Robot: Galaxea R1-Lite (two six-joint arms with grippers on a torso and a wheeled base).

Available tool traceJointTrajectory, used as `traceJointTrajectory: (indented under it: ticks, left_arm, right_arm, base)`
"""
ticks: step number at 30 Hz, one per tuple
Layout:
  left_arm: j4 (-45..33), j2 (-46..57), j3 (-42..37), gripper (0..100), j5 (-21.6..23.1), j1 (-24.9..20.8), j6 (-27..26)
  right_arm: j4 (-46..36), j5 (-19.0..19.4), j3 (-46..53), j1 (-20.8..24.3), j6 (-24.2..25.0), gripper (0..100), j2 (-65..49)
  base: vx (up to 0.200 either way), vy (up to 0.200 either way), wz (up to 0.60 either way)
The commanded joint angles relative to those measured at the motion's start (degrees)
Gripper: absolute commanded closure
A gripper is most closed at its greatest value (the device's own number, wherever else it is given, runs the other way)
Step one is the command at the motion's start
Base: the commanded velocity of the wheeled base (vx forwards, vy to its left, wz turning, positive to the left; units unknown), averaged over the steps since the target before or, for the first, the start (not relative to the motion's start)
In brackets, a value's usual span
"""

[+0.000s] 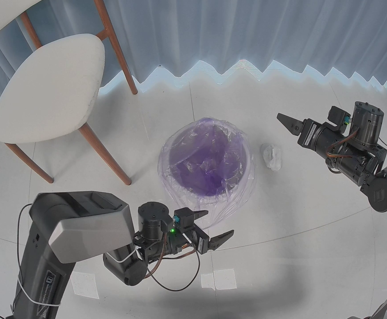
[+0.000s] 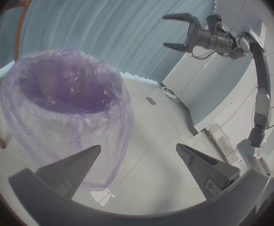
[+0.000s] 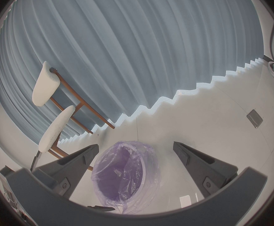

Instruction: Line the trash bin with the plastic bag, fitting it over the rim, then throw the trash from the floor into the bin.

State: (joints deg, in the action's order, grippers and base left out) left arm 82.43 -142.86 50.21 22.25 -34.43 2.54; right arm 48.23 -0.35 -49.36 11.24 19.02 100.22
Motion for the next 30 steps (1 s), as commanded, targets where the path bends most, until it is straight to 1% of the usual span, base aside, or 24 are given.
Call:
traceJointTrajectory:
  ticks: [1,3,4,6,9,10,11,13,14,15,16,17,18,19,21,23,24,27,28,30]
  left_arm:
    - [3.9,14.1,-11.5,0,0.1,-1.7,4.8]
    - [3.9,18.7,-14.0,0,0.1,-2.0,6.3]
    - [3.8,22.8,-15.6,0,0.1,-2.3,8.1]
    - [3.8,27.5,-16.2,0,0.1,-2.5,10.5]
    - [3.6,34.1,-15.6,0,0.1,-2.5,15.5]
    - [3.0,37.7,-15.0,0,0.0,-2.5,19.5]
    - [2.6,38.6,-14.6,0,0.0,-2.5,20.5]
    - [-0.2,41.8,-12.5,0,-0.1,-2.0,23.8]
    - [-2.7,43.7,-10.7,0,-0.5,-1.6,26.6]
    - [-2.7,43.7,-10.7,0,-0.5,-1.6,26.6]
    - [-5.0,45.0,-8.3,0,-2.4,-0.4,30.9]
    - [-5.1,45.0,-8.1,0,-2.5,-0.2,31.3]
    - [-5.8,45.0,-6.8,0,-3.2,1.3,36.0]
    - [-6.2,44.6,-6.8,0,-2.8,2.3,39.6]
    - [-6.1,43.1,-7.3,0,-2.7,2.9,43.0]
    - [-5.7,40.0,-7.4,0,-3.2,3.4,43.1]
    - [-5.4,38.1,-7.2,0,-3.2,3.7,41.6]
    - [-5.1,33.6,-7.4,0,-3.4,4.5,34.6]
    - [-5.2,31.9,-7.8,0,-4.2,4.5,31.3]
    - [-5.4,29.2,-8.9,0,-6.4,4.5,27.9]
  right_arm:
    - [0.0,0.0,0.1,0.0,0.0,0,0.3]
    - [-0.1,0.0,0.1,0.0,0.1,0,0.5]
    - [0.0,0.0,0.1,0.2,0.1,0,0.7]
    - [0.0,0.1,0.3,0.4,0.1,0,0.7]
    - [-0.1,0.1,0.8,0.9,0.6,0,0.7]
    - [-0.1,0.1,0.8,1.6,0.6,0,0.8]
    - [-0.1,0.1,0.9,1.7,0.7,0,0.8]
    - [-0.1,0.1,1.0,1.8,0.7,0,0.9]
    - [-0.1,0.1,0.9,1.9,0.7,0,1.1]
    - [-0.1,0.1,0.9,1.9,0.7,0,1.1]
    - [0.2,0.1,0.9,1.9,0.7,0,1.7]
    - [0.2,0.1,0.9,1.9,0.7,0,1.7]
    - [0.2,0.1,0.9,1.9,0.7,0,1.8]
    - [0.2,0.1,0.9,1.9,0.7,0,1.8]
    - [0.2,0.1,0.9,2.0,0.7,0,1.8]
    - [0.3,0.0,1.0,2.6,0.8,0,1.7]
    - [0.3,0.0,1.1,2.6,0.8,0,1.7]
    - [0.4,0.0,1.3,2.6,0.8,0,1.6]
    - [0.4,0.0,1.3,2.6,0.8,0,1.5]
    - [0.3,0.0,1.4,2.6,0.8,0,1.5]
  base:
    - [0.0,0.0,0.0]
    - [0.0,0.0,0.0]
    - [0.0,0.0,0.0]
    - [0.0,0.0,0.0]
    - [0.0,0.0,0.0]
    - [0.0,0.0,0.0]
    - [0.0,0.0,0.0]
    - [0.0,0.0,0.0]
    - [0.0,0.0,0.0]
    - [0.0,0.0,0.0]
    - [0.0,0.0,0.0]
    - [0.0,0.0,0.0]
    - [0.0,0.0,0.0]
    - [0.0,0.0,0.0]
    - [0.0,0.0,0.0]
    - [0.0,0.0,0.0]
    - [0.0,0.0,0.0]
    - [0.0,0.0,0.0]
    - [0.0,0.0,0.0]
    - [0.0,0.0,0.0]
